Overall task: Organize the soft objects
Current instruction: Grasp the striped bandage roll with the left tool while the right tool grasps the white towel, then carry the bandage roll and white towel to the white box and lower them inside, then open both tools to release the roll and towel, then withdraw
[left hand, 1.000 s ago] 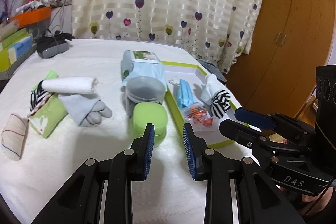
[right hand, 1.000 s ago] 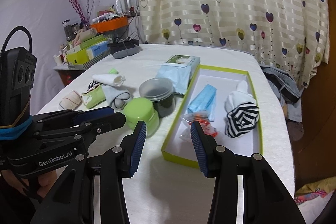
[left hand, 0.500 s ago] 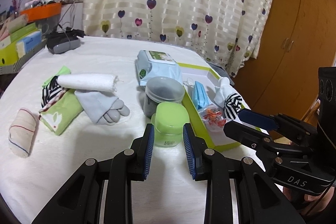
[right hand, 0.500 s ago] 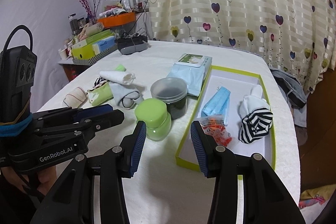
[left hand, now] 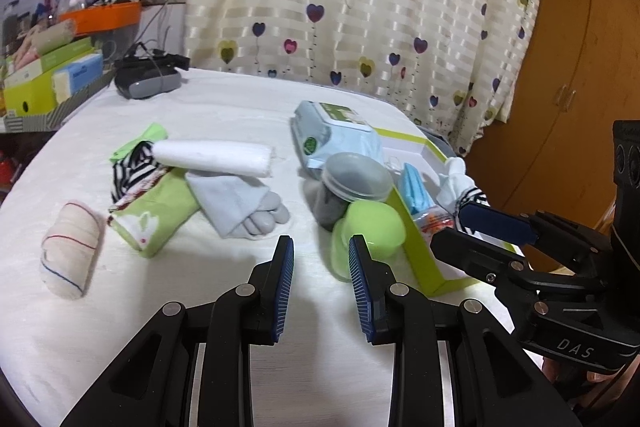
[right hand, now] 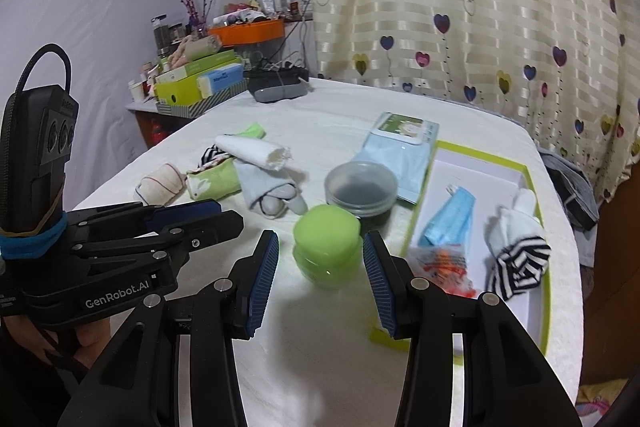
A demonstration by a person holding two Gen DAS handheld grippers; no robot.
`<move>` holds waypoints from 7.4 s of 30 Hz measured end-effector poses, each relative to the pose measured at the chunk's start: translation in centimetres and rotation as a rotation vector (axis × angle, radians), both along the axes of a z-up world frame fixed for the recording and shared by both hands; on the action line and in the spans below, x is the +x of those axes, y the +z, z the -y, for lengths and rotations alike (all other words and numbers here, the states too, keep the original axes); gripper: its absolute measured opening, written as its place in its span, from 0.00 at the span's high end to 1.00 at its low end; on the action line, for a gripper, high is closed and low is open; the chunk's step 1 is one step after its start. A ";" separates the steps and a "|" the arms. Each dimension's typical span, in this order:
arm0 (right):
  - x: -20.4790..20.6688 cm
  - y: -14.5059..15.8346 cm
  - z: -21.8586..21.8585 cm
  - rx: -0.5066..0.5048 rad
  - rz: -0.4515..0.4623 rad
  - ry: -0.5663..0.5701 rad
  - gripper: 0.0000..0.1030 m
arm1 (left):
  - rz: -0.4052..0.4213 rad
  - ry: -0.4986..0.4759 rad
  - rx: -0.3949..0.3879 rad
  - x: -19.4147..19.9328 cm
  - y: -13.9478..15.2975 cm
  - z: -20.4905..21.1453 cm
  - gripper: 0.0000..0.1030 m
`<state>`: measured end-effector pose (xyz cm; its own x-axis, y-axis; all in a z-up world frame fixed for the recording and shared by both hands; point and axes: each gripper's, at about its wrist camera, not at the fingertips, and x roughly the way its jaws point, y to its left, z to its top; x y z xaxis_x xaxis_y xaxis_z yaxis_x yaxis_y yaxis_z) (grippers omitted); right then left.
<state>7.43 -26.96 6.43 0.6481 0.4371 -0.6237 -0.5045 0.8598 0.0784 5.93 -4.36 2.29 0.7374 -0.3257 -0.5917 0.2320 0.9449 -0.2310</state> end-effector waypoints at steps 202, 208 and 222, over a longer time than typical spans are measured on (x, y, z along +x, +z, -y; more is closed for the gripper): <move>6.2 -4.4 14.5 0.022 -0.155 -0.322 0.67 | -0.149 -0.303 0.064 6.7 -3.3 17.4 0.56; 5.1 -3.4 15.1 0.058 -0.120 -0.338 0.61 | -0.132 -0.315 0.033 5.9 -2.5 17.1 0.55; 1.8 -1.4 13.9 0.098 -0.056 -0.329 0.60 | -0.022 -0.282 -0.015 1.6 0.5 12.5 0.55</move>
